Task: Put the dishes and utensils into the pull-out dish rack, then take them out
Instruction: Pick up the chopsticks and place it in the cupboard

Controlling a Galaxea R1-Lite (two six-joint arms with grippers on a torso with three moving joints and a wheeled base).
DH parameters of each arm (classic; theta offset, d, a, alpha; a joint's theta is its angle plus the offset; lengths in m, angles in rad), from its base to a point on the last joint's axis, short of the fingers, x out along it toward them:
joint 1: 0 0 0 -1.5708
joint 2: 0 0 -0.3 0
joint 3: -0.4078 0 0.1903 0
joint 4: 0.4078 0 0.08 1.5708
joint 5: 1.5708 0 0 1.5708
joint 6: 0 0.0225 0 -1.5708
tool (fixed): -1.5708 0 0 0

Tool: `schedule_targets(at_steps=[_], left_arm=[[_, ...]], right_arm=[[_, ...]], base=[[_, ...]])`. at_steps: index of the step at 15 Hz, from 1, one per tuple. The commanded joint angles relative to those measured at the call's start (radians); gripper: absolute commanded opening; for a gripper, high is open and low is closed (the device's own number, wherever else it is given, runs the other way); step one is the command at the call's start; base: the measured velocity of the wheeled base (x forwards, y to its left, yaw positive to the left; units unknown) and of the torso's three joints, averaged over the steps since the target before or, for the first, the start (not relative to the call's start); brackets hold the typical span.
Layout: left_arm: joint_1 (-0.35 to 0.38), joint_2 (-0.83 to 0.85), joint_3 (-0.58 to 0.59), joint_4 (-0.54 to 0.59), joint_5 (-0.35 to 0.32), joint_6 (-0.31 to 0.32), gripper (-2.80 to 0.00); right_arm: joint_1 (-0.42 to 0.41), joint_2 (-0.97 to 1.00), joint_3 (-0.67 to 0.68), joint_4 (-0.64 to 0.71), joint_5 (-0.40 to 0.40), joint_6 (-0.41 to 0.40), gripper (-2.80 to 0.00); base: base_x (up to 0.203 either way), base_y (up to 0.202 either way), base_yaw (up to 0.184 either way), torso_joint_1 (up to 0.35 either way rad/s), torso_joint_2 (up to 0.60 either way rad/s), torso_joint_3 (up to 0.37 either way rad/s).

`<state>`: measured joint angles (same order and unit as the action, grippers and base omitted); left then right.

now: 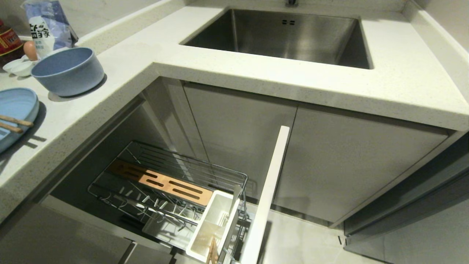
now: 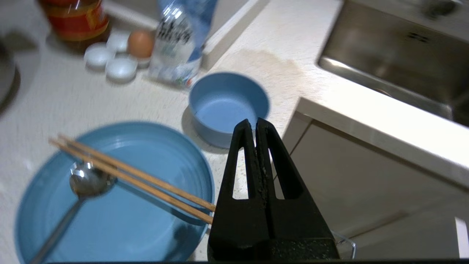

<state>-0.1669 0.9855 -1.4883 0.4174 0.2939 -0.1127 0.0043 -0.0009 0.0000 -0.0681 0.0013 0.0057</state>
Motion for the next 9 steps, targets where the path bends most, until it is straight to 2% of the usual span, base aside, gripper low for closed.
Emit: schedule_targets(at_steps=[1,4,7,9], left_arm=[[-0.021,0.086,-0.008,0.048,0.059,-0.114,-2.80],[-0.073,0.136,-0.046,0.174,0.122,-0.195,-2.80],[-0.077,0.170,-0.104,0.310,0.177,-0.268,-2.80],[-0.067,0.189,-0.140,0.387,0.231,-0.294,-2.80]], right_arm=[[0.000,-0.001,0.023,-0.001,0.000,0.000,-2.80],[0.000,-0.001,0.023,-0.001,0.000,0.000,-2.80],[0.000,-0.001,0.023,-0.001,0.000,0.000,-2.80],[0.000,-0.001,0.023,-0.001,0.000,0.000,-2.80]], base=[[0.000,0.000,0.000,0.000,0.00,0.000],[0.000,0.000,0.000,0.000,0.00,0.000],[0.000,0.000,0.000,0.000,0.00,0.000],[0.000,0.000,0.000,0.000,0.00,0.000]])
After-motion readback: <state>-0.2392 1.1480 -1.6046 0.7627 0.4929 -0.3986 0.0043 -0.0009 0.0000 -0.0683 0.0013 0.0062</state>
